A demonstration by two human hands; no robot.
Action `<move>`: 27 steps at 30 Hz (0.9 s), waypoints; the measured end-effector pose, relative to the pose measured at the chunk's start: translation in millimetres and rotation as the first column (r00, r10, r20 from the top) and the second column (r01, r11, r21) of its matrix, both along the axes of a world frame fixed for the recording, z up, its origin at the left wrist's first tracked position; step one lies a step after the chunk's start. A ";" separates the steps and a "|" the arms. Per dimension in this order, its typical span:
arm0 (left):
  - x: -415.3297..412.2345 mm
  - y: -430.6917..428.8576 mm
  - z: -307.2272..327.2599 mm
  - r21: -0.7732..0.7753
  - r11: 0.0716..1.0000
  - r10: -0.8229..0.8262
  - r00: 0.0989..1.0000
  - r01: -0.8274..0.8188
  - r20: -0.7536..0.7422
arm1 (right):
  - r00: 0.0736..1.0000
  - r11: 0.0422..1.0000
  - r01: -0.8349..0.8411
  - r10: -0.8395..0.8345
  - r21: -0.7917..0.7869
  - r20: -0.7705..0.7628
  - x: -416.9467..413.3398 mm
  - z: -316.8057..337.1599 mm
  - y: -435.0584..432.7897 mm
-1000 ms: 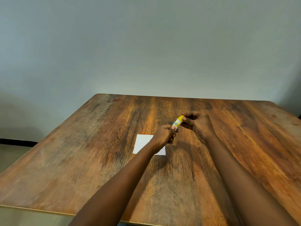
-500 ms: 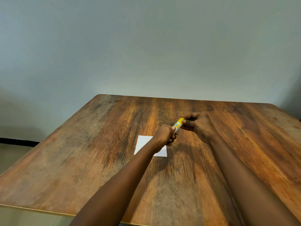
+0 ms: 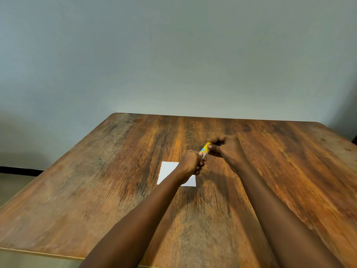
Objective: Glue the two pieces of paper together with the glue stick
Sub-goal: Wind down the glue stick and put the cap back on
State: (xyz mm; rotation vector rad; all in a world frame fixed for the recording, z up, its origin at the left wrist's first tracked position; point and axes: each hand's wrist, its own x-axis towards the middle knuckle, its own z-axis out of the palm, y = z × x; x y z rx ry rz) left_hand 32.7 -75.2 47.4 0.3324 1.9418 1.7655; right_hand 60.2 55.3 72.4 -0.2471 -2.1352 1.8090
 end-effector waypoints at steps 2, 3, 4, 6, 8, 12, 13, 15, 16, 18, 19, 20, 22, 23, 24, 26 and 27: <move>-2.5 -1.0 -3.7 0.005 1.000 0.006 1.000 -0.006 -0.016 | 1.000 1.000 0.013 -0.013 -0.005 -0.013 -0.1 -0.9 -2.6; -3.3 -1.4 -6.1 0.016 1.000 0.005 1.000 -0.005 -0.014 | 1.000 1.000 0.011 -0.011 -0.016 -0.014 0.7 -1.3 -3.5; -3.3 -1.6 -8.0 0.036 0.999 0.004 1.000 -0.003 -0.008 | 1.000 1.000 -0.001 0.001 -0.019 -0.014 1.5 -1.8 -4.0; -2.2 -0.9 -9.6 0.105 0.994 -0.011 1.000 0.011 0.000 | 0.999 0.999 -0.039 0.040 0.037 -0.021 2.5 -1.4 -3.4; -2.9 -0.5 -7.2 0.149 0.988 -0.047 0.999 0.048 -0.014 | 0.997 0.992 -0.062 0.066 0.110 -0.032 2.4 0.6 -2.6; -8.9 -8.9 -5.1 0.043 0.986 -0.155 0.982 0.161 -0.109 | 0.998 0.995 -0.037 0.042 0.096 -0.050 1.4 -1.0 0.4; -10.7 -11.5 -6.2 0.024 0.985 -0.170 0.979 0.174 -0.113 | 0.998 0.998 -0.034 0.037 0.060 -0.050 1.7 -3.4 0.5; -13.9 -15.6 -7.3 0.014 0.987 -0.158 0.984 0.159 -0.085 | 0.999 0.999 -0.017 0.015 -0.031 -0.041 1.9 -9.2 0.0; -15.2 -17.4 -8.0 0.016 0.990 -0.139 0.988 0.141 -0.070 | 0.999 0.998 0.007 -0.009 -0.059 -0.037 1.6 -12.2 0.6; -17.8 -20.9 -12.4 -0.025 0.995 -0.102 0.991 0.100 -0.081 | 0.996 0.997 0.076 -0.077 -0.032 -0.033 0.4 -17.8 4.3; -19.5 -23.5 -15.9 -0.115 0.990 -0.096 0.988 0.082 -0.125 | 0.993 0.993 0.114 -0.112 0.041 -0.031 -0.1 -20.6 7.0; -21.1 -25.5 -20.1 -0.250 0.966 -0.117 0.976 0.069 -0.182 | 0.989 0.979 0.144 -0.142 0.146 -0.028 -0.6 -23.5 10.0; -25.7 -27.0 -31.2 -0.543 0.840 -0.183 0.943 0.002 -0.280 | 0.982 0.930 0.181 -0.189 0.321 -0.007 -1.4 -28.3 14.5; -27.9 -27.1 -36.7 -0.651 0.755 -0.186 0.928 -0.075 -0.323 | 0.979 0.910 0.191 -0.206 0.367 0.000 -1.7 -30.4 16.2; -29.9 -27.3 -41.9 -0.713 0.685 -0.183 0.912 -0.149 -0.367 | 0.976 0.892 0.199 -0.217 0.407 -0.001 -2.9 -33.0 18.0; -33.9 -26.8 -53.0 -0.754 0.615 -0.198 0.882 -0.229 -0.429 | 0.972 0.842 0.198 -0.233 0.502 0.006 -4.5 -37.8 18.9; -35.7 -26.1 -58.0 -0.769 0.598 -0.217 0.879 -0.224 -0.425 | 0.971 0.817 0.190 -0.237 0.545 0.017 -5.0 -40.5 18.9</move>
